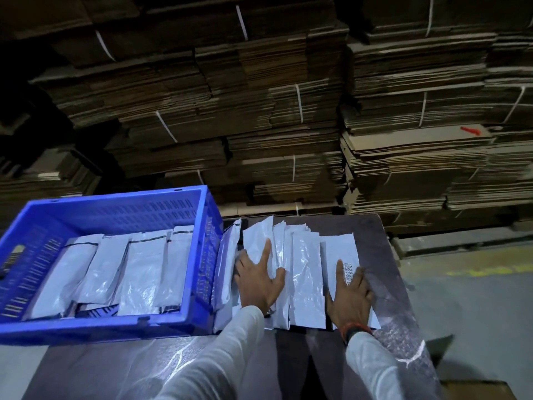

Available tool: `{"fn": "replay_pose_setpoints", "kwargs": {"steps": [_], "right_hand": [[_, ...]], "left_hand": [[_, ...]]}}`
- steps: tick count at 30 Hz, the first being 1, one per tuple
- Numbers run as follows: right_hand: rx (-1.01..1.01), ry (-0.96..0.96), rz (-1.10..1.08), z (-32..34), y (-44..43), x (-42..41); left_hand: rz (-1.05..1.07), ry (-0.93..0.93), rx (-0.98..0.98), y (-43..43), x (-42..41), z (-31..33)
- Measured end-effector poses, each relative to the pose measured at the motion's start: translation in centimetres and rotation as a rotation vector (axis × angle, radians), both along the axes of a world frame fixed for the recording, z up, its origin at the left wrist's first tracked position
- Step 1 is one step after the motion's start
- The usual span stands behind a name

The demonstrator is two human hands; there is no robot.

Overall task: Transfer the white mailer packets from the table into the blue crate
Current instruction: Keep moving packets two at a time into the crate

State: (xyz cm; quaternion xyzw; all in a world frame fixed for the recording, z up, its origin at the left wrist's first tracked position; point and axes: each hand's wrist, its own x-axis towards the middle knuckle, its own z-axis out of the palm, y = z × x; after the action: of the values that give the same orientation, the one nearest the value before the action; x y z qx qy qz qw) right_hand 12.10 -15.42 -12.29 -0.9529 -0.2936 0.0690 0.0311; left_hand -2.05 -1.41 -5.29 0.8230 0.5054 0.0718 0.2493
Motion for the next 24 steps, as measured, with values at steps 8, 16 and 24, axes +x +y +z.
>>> {"fn": "replay_pose_setpoints", "kwargs": {"steps": [8, 16, 24], "right_hand": [[0.112, -0.007, -0.034, 1.1, -0.4, -0.2], [0.309, -0.124, -0.101, 8.3, 4.0, 0.5], [0.543, -0.263, 0.000, 18.2, 14.4, -7.0]], "left_hand": [[-0.021, -0.086, 0.088, 0.0, -0.7, 0.6], [-0.052, -0.263, 0.220, 2.0, -0.8, 7.5], [-0.032, -0.367, 0.370, 9.7, -7.4, 14.8]]}}
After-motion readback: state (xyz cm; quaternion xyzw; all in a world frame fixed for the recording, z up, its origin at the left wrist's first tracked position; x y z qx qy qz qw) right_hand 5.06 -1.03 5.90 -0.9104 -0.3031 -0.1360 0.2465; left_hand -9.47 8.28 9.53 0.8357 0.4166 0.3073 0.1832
